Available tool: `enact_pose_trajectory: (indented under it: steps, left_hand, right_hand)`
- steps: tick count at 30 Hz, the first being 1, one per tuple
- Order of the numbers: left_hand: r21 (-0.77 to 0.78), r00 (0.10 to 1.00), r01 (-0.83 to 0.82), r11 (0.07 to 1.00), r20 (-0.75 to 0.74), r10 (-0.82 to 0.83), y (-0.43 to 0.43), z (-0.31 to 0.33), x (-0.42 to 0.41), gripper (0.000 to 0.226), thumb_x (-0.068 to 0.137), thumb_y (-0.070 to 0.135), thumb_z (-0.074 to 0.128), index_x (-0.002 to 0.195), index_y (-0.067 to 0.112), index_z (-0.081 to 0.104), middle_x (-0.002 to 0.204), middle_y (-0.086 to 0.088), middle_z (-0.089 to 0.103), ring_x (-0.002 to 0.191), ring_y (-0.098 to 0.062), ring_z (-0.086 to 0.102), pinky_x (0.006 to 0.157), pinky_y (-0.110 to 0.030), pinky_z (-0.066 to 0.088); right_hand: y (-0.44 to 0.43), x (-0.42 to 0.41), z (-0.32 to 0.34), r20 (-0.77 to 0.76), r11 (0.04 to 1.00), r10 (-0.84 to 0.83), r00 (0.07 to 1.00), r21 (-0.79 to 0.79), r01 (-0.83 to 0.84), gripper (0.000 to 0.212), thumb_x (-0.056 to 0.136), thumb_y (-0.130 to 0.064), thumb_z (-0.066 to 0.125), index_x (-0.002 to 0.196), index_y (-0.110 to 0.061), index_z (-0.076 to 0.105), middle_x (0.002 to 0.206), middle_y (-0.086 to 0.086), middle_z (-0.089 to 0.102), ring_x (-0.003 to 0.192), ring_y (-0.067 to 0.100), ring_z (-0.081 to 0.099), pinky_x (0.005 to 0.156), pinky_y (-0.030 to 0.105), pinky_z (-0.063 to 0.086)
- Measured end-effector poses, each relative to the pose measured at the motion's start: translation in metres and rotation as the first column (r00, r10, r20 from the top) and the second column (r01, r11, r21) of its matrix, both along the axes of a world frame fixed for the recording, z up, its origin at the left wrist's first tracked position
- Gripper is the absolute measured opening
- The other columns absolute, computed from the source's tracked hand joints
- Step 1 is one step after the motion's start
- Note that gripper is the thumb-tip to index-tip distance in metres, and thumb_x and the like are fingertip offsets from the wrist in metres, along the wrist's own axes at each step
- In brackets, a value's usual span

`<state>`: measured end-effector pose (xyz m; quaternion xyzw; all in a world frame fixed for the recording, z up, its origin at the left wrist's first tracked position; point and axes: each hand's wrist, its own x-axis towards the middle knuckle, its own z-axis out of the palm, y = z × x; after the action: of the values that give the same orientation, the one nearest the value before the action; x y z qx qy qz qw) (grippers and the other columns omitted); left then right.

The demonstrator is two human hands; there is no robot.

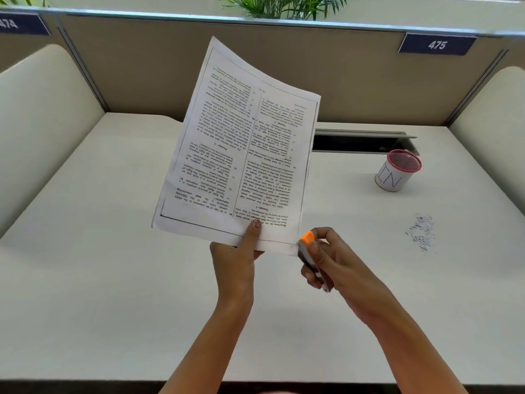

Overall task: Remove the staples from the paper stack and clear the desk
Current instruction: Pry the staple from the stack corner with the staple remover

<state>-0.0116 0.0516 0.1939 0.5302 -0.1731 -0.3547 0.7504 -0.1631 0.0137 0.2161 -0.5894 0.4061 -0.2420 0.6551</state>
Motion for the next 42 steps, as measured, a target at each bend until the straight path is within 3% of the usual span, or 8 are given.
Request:
enact_pose_trajectory:
  steps: [3, 9, 17, 22, 26, 30, 33, 42]
  left_hand:
    - [0.001, 1.000, -0.020, 1.000, -0.017, 0.020, 0.000, 0.002, 0.005, 0.042, 0.084, 0.004, 0.068, 0.103, 0.039, 0.057, 0.104, 0.015, 0.070, 0.095, -0.007, 0.070, 0.074, -0.030, 0.060]
    - [-0.004, 0.997, -0.044, 0.999, -0.061, 0.044, -0.001, 0.003, 0.010, 0.039, 0.083, 0.003, 0.069, 0.103, 0.035, 0.060, 0.108, 0.009, 0.071, 0.096, -0.009, 0.070, 0.072, -0.027, 0.059]
    - [0.000, 0.996, -0.040, 0.999, -0.074, 0.039, -0.003, 0.004, 0.010, 0.038, 0.083, 0.002, 0.069, 0.099, 0.035, 0.061, 0.099, 0.015, 0.073, 0.094, -0.009, 0.071, 0.073, -0.029, 0.060]
    - [0.030, 0.996, -0.042, 0.999, -0.082, 0.044, -0.005, 0.004, 0.010, 0.036, 0.082, 0.003, 0.069, 0.100, 0.033, 0.062, 0.104, 0.010, 0.072, 0.093, -0.009, 0.071, 0.073, -0.029, 0.060]
    - [0.042, 0.995, -0.039, 0.998, -0.090, 0.043, -0.006, 0.002, 0.010, 0.035, 0.082, 0.004, 0.070, 0.107, 0.029, 0.062, 0.108, 0.006, 0.071, 0.093, -0.010, 0.071, 0.070, -0.026, 0.059]
    - [0.055, 0.995, -0.032, 0.998, -0.098, 0.037, -0.007, 0.001, 0.010, 0.042, 0.082, 0.004, 0.069, 0.123, 0.012, 0.060, 0.113, 0.001, 0.070, 0.094, -0.009, 0.071, 0.070, -0.025, 0.058]
    - [0.051, 0.994, -0.026, 0.998, -0.101, 0.031, -0.008, 0.001, 0.010, 0.041, 0.083, 0.003, 0.069, 0.122, 0.014, 0.060, 0.112, 0.002, 0.071, 0.095, -0.010, 0.071, 0.070, -0.025, 0.058]
    - [0.045, 0.994, -0.004, 0.999, -0.113, 0.009, -0.009, 0.005, 0.011, 0.048, 0.083, 0.003, 0.068, 0.129, 0.010, 0.057, 0.115, 0.002, 0.070, 0.099, -0.011, 0.069, 0.070, -0.025, 0.058]
  right_hand:
    - [-0.004, -0.006, 0.000, 0.031, 1.000, -0.019, 0.999, -0.005, 0.019, 0.044, 0.090, -0.043, 0.052, 0.105, -0.004, 0.039, 0.073, -0.014, 0.060, 0.055, 0.013, 0.045, 0.048, 0.019, 0.029]
    - [-0.011, -0.015, -0.003, 0.073, 0.995, -0.094, 0.993, -0.005, 0.095, 0.044, 0.085, -0.040, 0.051, 0.108, -0.003, 0.042, 0.092, 0.001, 0.063, 0.057, 0.016, 0.046, 0.051, 0.027, 0.027]
    - [-0.022, -0.023, -0.038, -0.074, 0.921, -0.381, 0.922, -0.118, 0.371, 0.035, 0.088, -0.024, 0.065, 0.119, -0.016, 0.053, 0.104, 0.006, 0.063, 0.050, 0.003, 0.058, 0.043, 0.011, 0.037]
    - [-0.025, -0.031, -0.071, -0.202, 0.857, -0.502, 0.841, -0.244, 0.453, 0.031, 0.088, -0.033, 0.064, 0.116, -0.019, 0.061, 0.103, -0.004, 0.064, 0.067, 0.010, 0.068, 0.061, 0.020, 0.047]
    - [-0.028, -0.037, -0.102, -0.255, 0.807, -0.583, 0.772, -0.296, 0.511, 0.025, 0.091, -0.024, 0.062, 0.114, -0.016, 0.058, 0.107, 0.005, 0.062, 0.072, 0.012, 0.069, 0.049, 0.010, 0.045]
    - [-0.027, -0.043, -0.127, -0.359, 0.732, -0.659, 0.661, -0.507, 0.454, 0.020, 0.090, -0.021, 0.063, 0.107, -0.012, 0.060, 0.104, 0.009, 0.053, 0.076, 0.023, 0.062, 0.066, 0.029, 0.049]
    - [-0.031, -0.051, -0.149, -0.491, 0.682, -0.685, 0.538, -0.692, 0.237, 0.027, 0.090, -0.026, 0.063, 0.104, -0.003, 0.061, 0.093, 0.012, 0.053, 0.066, 0.030, 0.055, 0.061, 0.030, 0.039]
    - [-0.046, -0.056, -0.172, -0.558, 0.637, -0.725, 0.405, -0.766, 0.085, 0.027, 0.087, -0.027, 0.066, 0.099, -0.004, 0.064, 0.085, 0.013, 0.057, 0.072, 0.033, 0.058, 0.056, 0.027, 0.036]
